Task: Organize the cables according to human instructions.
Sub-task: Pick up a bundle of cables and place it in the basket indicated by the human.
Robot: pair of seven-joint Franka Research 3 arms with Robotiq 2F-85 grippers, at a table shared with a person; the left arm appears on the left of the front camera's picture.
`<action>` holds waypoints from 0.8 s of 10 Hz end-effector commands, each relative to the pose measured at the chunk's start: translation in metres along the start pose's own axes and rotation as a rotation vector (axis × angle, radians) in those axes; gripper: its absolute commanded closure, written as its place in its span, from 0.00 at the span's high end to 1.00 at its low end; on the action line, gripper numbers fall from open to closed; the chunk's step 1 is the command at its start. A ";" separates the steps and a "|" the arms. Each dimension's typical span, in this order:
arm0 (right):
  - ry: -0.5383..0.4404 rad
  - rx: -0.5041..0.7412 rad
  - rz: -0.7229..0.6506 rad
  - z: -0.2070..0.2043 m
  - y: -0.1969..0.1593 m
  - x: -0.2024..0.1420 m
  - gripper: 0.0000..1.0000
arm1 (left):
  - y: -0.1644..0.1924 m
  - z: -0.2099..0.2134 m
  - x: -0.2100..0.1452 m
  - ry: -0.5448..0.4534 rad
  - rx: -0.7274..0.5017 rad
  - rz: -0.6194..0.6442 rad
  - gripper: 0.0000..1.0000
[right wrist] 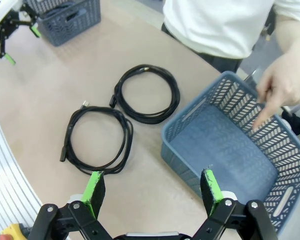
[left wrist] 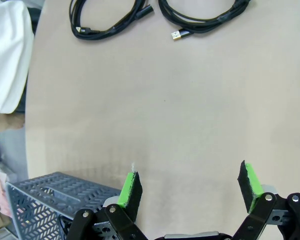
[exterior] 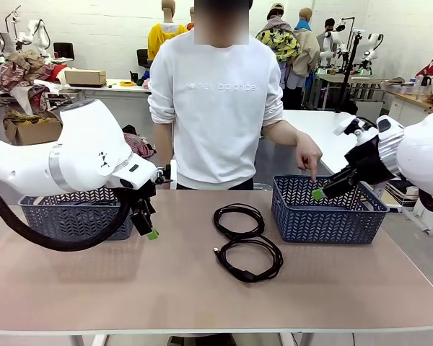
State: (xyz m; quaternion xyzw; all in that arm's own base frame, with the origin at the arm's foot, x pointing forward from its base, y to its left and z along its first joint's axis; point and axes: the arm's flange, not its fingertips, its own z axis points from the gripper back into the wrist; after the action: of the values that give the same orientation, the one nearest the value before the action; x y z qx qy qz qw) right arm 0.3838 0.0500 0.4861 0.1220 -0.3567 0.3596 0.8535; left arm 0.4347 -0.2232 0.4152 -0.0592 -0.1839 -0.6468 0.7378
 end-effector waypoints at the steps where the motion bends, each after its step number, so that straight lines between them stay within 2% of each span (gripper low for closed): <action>1: 0.102 0.023 -0.043 -0.004 0.011 0.023 1.00 | 0.000 0.001 0.000 0.000 -0.001 0.001 1.00; 4: 0.238 0.051 -0.020 -0.035 0.049 0.053 1.00 | 0.000 0.001 0.000 0.000 -0.001 0.001 1.00; 8: 0.263 0.089 -0.044 -0.074 0.097 0.071 1.00 | 0.000 0.001 0.000 0.000 -0.001 0.001 1.00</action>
State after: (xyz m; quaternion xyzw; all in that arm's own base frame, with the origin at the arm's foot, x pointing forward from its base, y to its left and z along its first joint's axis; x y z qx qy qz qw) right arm 0.3840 0.1886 0.4785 0.1104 -0.2203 0.3923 0.8862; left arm 0.4352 -0.2237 0.4158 -0.0592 -0.1843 -0.6469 0.7376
